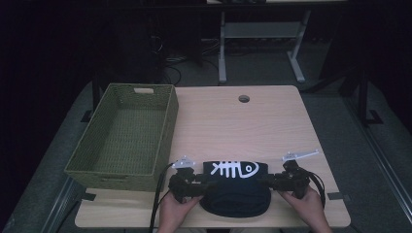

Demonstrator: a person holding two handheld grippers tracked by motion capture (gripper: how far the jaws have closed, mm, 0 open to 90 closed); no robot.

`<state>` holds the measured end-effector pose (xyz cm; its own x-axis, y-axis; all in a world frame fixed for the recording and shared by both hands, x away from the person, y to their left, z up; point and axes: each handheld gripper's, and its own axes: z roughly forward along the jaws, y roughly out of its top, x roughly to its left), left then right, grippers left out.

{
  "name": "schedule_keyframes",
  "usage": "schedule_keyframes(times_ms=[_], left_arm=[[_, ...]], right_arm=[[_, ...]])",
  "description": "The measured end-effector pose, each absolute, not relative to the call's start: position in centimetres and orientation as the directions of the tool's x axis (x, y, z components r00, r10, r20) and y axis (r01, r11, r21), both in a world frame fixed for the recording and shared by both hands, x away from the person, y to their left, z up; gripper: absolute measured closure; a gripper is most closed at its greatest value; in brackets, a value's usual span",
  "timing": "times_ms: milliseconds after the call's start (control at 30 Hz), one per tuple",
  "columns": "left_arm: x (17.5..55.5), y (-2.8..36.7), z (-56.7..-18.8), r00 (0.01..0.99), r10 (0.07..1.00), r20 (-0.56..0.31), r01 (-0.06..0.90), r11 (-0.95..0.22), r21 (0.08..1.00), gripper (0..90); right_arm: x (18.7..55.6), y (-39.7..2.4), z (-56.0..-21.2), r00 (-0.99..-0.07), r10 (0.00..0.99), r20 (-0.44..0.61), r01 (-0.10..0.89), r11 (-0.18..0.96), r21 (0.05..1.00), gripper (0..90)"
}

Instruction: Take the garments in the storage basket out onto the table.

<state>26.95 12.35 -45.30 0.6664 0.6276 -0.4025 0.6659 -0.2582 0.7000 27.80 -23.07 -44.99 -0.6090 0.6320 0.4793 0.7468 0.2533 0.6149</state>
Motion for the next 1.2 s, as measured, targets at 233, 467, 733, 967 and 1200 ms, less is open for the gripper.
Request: schedule_keyframes(times_ms=[233, 467, 733, 967, 1200], left_arm=[[27.6, 12.9, -45.9, 0.627, 0.644, -0.439, 0.702, -0.222, 0.677, 43.0], [28.0, 13.0, -46.3, 0.609, 0.648, -0.457, 0.717, -0.203, 0.667, 41.6], [28.4, 12.8, -46.7, 0.593, 0.651, -0.474, 0.732, -0.19, 0.655, 40.9], [28.6, 12.6, -47.0, 0.583, 0.652, -0.486, 0.741, -0.181, 0.646, 40.0], [28.6, 12.4, -47.1, 0.576, 0.648, -0.499, 0.749, -0.174, 0.639, 39.8]], right_arm=[[28.0, -23.7, -45.3, -0.589, 0.661, 0.465, 0.753, 0.241, 0.612, 56.1], [28.1, -24.5, -45.9, -0.56, 0.694, 0.452, 0.766, 0.227, 0.601, 52.1], [28.0, -24.5, -46.6, -0.547, 0.704, 0.453, 0.771, 0.213, 0.6, 51.2], [27.8, -24.7, -46.9, -0.529, 0.707, 0.469, 0.781, 0.19, 0.595, 48.9], [27.6, -24.4, -47.4, -0.519, 0.697, 0.495, 0.791, 0.172, 0.586, 48.7]])
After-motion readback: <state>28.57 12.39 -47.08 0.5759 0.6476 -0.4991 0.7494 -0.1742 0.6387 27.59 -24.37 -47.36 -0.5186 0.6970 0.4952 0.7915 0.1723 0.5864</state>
